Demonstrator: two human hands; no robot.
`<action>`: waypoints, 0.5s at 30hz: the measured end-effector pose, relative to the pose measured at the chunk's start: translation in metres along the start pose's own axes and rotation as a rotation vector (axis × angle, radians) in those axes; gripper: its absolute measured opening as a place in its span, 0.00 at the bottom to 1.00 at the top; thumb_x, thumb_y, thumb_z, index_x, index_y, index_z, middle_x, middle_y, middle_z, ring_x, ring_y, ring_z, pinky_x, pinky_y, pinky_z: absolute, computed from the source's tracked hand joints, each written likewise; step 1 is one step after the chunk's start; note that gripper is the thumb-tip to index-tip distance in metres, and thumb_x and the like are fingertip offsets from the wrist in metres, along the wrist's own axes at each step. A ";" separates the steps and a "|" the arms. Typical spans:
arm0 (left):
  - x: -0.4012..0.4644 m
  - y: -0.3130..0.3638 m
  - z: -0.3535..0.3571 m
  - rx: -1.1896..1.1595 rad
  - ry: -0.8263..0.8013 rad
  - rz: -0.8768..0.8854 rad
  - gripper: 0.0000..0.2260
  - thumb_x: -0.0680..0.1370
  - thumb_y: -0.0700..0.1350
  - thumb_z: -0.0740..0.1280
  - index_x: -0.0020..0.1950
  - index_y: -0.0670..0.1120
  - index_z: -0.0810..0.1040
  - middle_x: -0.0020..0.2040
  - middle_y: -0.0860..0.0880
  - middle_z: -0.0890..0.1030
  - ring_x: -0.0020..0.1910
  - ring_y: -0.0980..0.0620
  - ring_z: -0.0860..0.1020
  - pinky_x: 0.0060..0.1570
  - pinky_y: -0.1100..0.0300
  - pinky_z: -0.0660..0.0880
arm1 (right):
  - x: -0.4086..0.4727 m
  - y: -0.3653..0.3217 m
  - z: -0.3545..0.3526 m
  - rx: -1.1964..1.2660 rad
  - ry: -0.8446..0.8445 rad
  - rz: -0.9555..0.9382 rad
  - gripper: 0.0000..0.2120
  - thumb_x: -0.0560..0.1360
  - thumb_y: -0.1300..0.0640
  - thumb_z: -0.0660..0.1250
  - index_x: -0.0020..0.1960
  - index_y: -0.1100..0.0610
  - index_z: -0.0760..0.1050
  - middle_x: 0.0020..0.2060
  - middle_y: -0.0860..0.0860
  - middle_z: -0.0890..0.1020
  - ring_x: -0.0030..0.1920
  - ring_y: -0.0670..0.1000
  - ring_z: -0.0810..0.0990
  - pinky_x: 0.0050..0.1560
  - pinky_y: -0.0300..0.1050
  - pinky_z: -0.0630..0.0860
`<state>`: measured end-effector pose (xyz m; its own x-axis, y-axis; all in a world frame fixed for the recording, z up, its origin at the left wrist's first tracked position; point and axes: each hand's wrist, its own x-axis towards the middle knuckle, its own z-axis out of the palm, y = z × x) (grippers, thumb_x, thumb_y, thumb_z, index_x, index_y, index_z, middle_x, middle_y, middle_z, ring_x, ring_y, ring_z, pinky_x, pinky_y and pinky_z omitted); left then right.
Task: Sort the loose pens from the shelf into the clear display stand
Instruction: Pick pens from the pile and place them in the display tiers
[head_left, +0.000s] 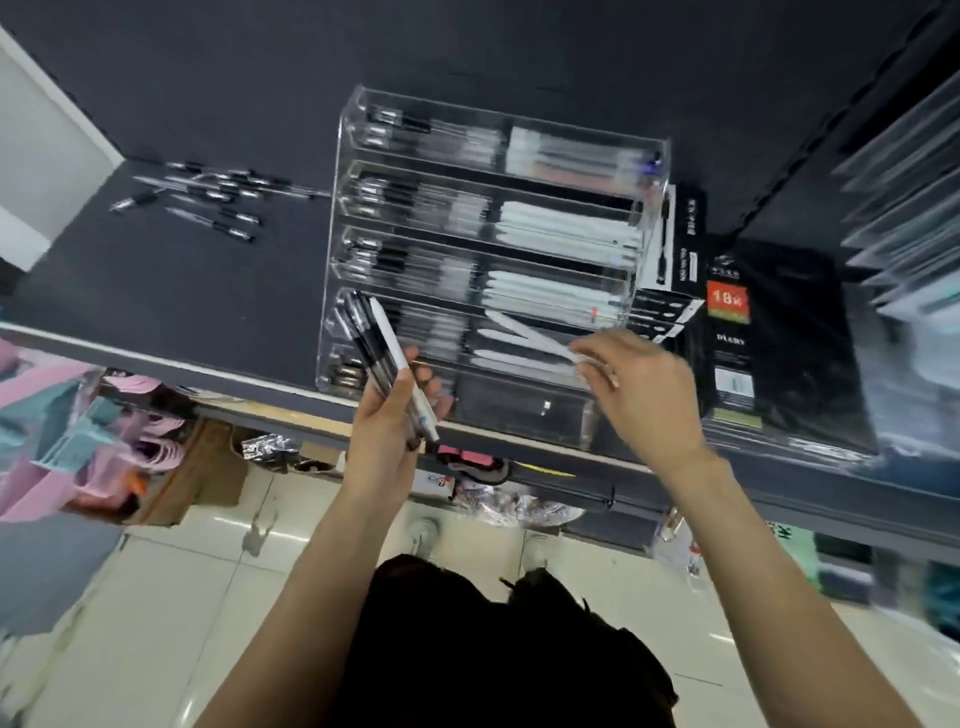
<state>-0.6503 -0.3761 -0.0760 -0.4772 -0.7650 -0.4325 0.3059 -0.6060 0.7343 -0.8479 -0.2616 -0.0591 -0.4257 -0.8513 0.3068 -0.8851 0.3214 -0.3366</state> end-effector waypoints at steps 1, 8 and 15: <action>-0.004 -0.009 0.008 -0.013 0.016 0.012 0.10 0.82 0.40 0.56 0.58 0.46 0.75 0.38 0.52 0.76 0.39 0.55 0.77 0.45 0.60 0.78 | 0.006 0.011 -0.002 -0.091 -0.046 -0.086 0.13 0.67 0.65 0.75 0.49 0.53 0.80 0.44 0.48 0.83 0.41 0.52 0.83 0.33 0.43 0.79; -0.033 -0.052 0.043 -0.050 0.152 0.108 0.09 0.83 0.40 0.55 0.58 0.44 0.74 0.39 0.50 0.77 0.38 0.54 0.77 0.41 0.60 0.79 | 0.040 0.020 0.001 -0.291 -0.482 -0.407 0.20 0.70 0.73 0.62 0.58 0.57 0.73 0.48 0.54 0.76 0.46 0.55 0.78 0.36 0.44 0.70; -0.049 -0.065 0.049 -0.130 0.209 0.137 0.11 0.82 0.41 0.57 0.62 0.43 0.73 0.43 0.48 0.78 0.42 0.51 0.78 0.39 0.59 0.77 | 0.049 0.022 0.013 -0.355 -0.511 -0.472 0.14 0.73 0.71 0.62 0.54 0.59 0.75 0.48 0.54 0.79 0.48 0.55 0.79 0.37 0.43 0.68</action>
<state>-0.6870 -0.2892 -0.0768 -0.2482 -0.8620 -0.4420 0.4657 -0.5063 0.7258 -0.8859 -0.3020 -0.0626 0.0745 -0.9886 -0.1308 -0.9948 -0.0827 0.0589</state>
